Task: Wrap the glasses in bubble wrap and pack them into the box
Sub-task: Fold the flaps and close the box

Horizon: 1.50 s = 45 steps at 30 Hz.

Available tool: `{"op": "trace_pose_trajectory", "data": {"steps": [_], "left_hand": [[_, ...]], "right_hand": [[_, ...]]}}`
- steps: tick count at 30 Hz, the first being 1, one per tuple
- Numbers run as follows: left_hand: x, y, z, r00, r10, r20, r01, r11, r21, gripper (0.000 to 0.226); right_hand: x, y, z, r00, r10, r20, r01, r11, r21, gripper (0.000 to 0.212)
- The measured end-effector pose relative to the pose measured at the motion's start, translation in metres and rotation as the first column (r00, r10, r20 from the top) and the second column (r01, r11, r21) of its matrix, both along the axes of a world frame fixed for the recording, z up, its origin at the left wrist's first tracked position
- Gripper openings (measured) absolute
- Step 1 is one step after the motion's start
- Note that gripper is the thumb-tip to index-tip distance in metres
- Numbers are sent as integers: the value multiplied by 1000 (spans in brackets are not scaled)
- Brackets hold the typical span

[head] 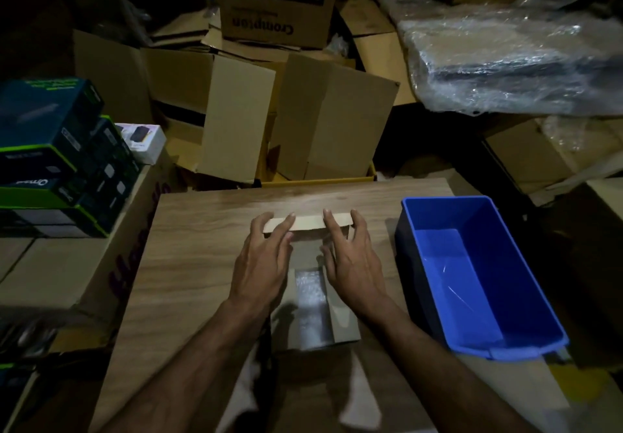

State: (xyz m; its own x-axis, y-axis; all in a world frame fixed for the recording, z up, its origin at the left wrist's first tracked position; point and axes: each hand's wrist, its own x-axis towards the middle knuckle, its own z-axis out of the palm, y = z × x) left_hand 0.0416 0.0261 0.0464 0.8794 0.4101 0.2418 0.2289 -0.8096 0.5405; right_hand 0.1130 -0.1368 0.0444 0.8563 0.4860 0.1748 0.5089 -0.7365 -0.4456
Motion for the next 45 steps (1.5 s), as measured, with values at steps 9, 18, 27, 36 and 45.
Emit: {"op": "trace_pose_trajectory", "data": {"steps": [9, 18, 27, 36, 45], "left_hand": [[-77, -28, -5, 994, -108, 6, 108, 992, 58, 45], [-123, -55, -43, 993, -96, -72, 96, 995, 6, 35], [-131, -65, -79, 984, -114, -135, 123, 991, 60, 22], [-140, -68, -96, 967, -160, -200, 201, 958, 204, 27], [-96, -43, -97, 942, -87, -323, 125, 987, 98, 47]], "right_hand": [[-62, -43, -2, 986, 134, 100, -125, 988, -95, 53], [-92, -79, -60, 980, 200, -21, -201, 980, -14, 49], [-100, -83, -90, 971, 203, -128, -218, 969, -115, 38], [-106, -96, -113, 965, 261, -23, -261, 954, -149, 47], [-63, -74, -110, 964, 217, -150, -244, 952, -185, 52]]}}
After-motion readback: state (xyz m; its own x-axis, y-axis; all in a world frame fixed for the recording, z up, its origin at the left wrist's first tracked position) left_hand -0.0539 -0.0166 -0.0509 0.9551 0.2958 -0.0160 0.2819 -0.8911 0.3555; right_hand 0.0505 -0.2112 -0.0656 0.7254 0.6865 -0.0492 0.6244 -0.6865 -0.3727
